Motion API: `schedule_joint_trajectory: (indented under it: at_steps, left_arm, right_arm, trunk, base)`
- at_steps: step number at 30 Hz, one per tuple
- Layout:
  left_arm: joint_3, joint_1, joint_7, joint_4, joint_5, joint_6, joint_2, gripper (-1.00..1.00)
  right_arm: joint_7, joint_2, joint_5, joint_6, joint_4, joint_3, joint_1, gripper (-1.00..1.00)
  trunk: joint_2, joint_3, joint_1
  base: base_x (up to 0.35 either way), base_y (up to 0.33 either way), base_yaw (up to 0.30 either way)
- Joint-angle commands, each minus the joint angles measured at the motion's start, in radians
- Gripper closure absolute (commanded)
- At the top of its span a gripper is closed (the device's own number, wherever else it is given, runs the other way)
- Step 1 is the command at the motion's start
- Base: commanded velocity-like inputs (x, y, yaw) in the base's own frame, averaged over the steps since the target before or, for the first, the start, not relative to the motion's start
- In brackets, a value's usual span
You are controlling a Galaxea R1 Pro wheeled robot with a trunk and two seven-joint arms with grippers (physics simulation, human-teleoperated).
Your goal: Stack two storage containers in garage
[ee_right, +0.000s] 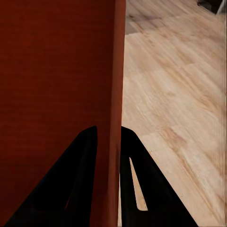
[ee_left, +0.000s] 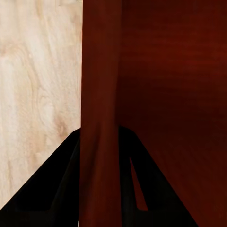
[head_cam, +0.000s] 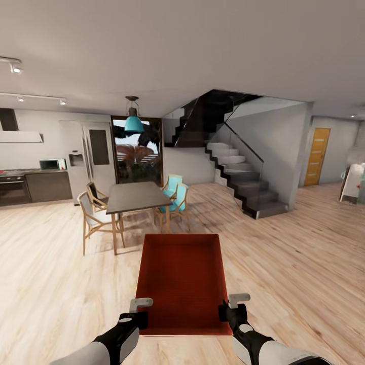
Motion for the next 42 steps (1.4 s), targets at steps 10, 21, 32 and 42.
schedule_joint_trajectory:
  at_steps: [10,21,32,42]
  left_arm:
    - [0.002,0.000,0.011,-0.006,-0.010,0.002,0.000,1.00]
    - [0.002,0.000,0.011,-0.006,-0.010,0.002,0.000,1.00]
    - [0.002,0.000,0.011,-0.006,-0.010,0.002,0.000,1.00]
    - [0.002,0.000,0.010,-0.006,-0.011,0.002,0.000,1.00]
  right_arm:
    - [0.000,0.001,-0.011,-0.002,0.004,-0.036,-0.001,1.00]
    - [0.000,0.001,-0.011,-0.001,0.004,-0.036,-0.001,1.00]
    - [0.000,0.001,-0.012,-0.002,0.004,-0.036,-0.001,1.00]
    - [0.000,0.001,-0.011,-0.002,0.004,-0.036,-0.001,1.00]
  trunk:
    - [0.000,0.000,0.001]
    - [0.000,0.000,0.001]
    - [0.000,0.000,0.001]
    - [0.000,0.000,0.001]
  base:
    - [0.321,0.000,-0.282]
    - [0.321,0.000,-0.283]
    - [0.321,0.000,-0.283]
    - [0.321,0.000,-0.283]
